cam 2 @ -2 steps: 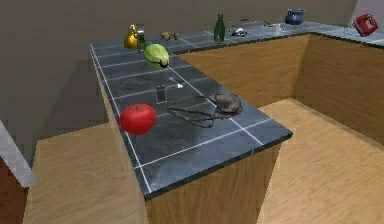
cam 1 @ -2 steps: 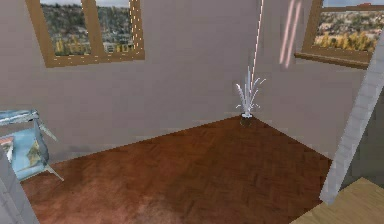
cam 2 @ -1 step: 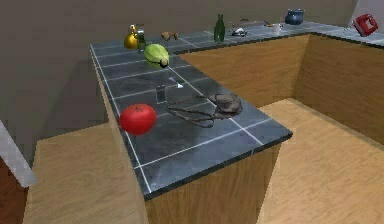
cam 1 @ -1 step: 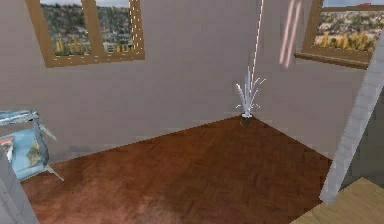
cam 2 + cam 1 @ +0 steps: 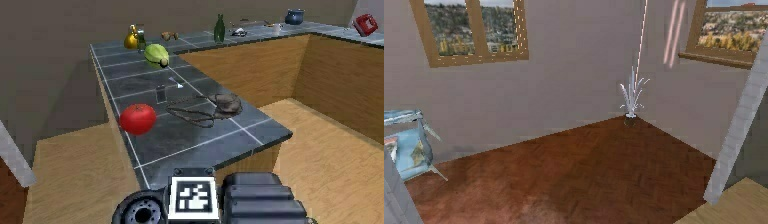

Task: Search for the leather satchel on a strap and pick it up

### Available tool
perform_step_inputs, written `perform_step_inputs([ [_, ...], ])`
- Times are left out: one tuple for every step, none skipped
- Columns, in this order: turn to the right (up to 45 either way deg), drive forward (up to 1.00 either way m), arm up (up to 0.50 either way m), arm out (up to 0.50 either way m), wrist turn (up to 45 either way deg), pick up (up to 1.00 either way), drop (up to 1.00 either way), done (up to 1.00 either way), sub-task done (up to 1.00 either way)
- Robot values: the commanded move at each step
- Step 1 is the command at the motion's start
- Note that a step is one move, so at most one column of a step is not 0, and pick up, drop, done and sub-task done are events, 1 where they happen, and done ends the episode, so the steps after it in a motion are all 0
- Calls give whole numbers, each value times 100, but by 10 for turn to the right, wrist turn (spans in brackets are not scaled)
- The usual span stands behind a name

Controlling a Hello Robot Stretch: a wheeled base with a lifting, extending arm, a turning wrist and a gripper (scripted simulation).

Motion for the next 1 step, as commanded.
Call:
perform_step_inputs([
  [0,0,0,40,0,0,0,0,0],
])
